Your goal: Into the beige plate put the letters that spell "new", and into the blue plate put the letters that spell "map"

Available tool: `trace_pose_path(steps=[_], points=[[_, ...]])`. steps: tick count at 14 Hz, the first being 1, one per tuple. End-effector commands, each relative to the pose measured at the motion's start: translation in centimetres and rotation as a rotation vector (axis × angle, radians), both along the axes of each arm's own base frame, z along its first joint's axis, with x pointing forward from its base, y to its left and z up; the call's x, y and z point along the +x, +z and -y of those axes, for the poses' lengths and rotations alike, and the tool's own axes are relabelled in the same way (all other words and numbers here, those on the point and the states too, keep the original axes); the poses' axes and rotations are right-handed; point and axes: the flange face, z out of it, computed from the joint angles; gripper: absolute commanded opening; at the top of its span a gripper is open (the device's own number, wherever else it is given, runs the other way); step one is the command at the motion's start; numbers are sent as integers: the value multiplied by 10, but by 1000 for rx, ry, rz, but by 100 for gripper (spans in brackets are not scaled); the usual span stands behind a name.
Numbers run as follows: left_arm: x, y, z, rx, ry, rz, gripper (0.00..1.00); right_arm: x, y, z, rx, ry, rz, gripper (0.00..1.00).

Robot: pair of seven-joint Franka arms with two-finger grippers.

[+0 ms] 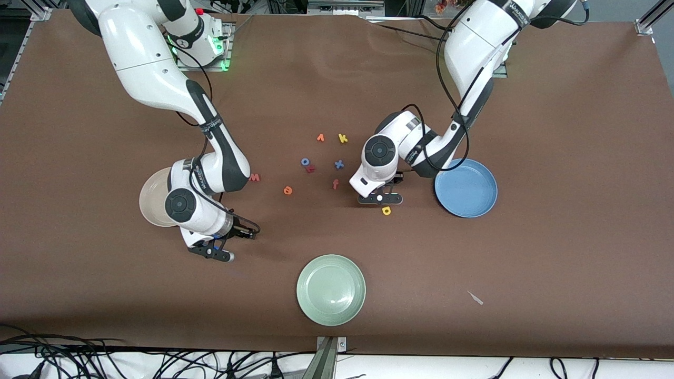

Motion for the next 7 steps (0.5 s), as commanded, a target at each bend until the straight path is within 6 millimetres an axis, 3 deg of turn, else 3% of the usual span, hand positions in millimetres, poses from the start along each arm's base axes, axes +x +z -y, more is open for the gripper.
trace_pose_path(steps=[1,4,7], points=[[7,3,-7,21,-7,17,5,5,-4,-3,0,-8,-2,46],[12,14,-10,20,0,25,5,4,-10,-2,-1,-12,-8,42],[16,54,-15,52,4,30,5,3,-12,-3,0,-14,-12,26]])
